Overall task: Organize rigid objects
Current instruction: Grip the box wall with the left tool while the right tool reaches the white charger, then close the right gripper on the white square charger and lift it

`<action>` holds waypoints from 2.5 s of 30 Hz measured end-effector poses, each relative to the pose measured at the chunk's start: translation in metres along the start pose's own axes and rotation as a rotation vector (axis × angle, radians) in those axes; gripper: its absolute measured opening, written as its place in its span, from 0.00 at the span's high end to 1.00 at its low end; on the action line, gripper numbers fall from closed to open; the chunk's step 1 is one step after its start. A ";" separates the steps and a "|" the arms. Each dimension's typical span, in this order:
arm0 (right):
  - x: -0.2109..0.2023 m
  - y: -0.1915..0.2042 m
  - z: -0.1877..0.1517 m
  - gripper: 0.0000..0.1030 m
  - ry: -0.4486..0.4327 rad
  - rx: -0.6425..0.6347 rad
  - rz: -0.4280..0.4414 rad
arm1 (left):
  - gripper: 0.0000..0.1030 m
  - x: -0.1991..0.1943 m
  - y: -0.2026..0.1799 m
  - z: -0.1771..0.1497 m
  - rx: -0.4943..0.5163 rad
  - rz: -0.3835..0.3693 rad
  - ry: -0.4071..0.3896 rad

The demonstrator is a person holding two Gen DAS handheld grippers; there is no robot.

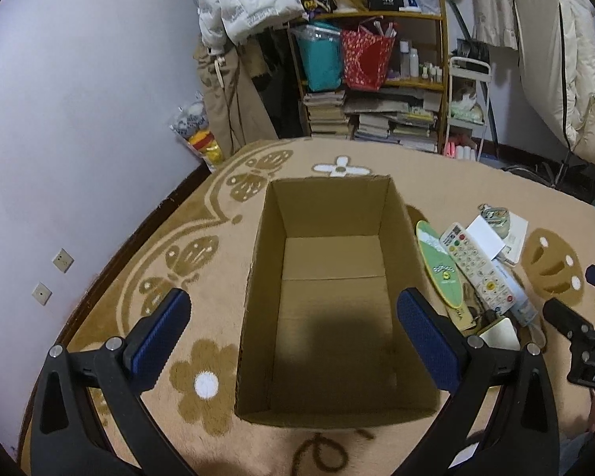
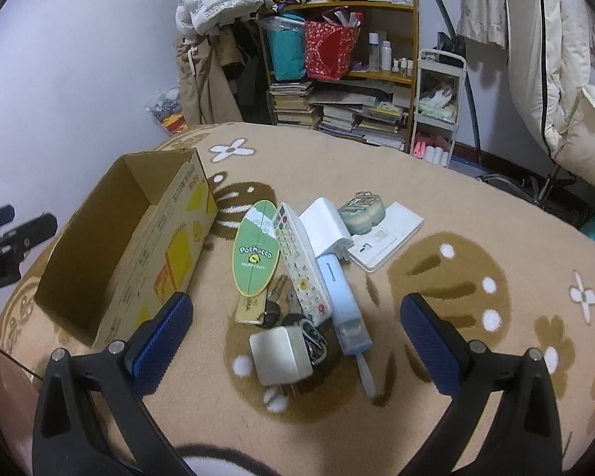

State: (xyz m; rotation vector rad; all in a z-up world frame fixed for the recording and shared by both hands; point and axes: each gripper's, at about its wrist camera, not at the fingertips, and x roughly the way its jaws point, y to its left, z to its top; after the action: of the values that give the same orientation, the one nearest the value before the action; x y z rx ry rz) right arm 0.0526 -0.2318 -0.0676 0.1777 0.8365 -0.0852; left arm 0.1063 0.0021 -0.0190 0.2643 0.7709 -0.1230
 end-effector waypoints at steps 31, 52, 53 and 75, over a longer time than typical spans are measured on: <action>0.068 0.012 -0.025 0.30 0.209 -0.040 0.043 | 0.34 0.097 0.037 -0.015 -0.030 0.038 0.239; 0.093 0.033 -0.051 0.46 0.309 -0.157 -0.038 | 0.90 0.115 0.047 -0.028 -0.085 -0.029 0.329; 0.093 0.034 -0.051 0.46 0.309 -0.160 -0.044 | 0.90 0.115 0.047 -0.028 -0.085 -0.031 0.324; 0.044 0.053 0.023 0.49 0.088 -0.096 0.017 | 0.90 0.115 0.052 -0.028 -0.111 -0.057 0.316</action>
State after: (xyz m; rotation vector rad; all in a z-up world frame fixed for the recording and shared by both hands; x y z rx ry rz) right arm 0.1066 -0.1844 -0.0783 0.0992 0.9251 -0.0211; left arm 0.1801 0.0579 -0.1093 0.1576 1.0962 -0.0930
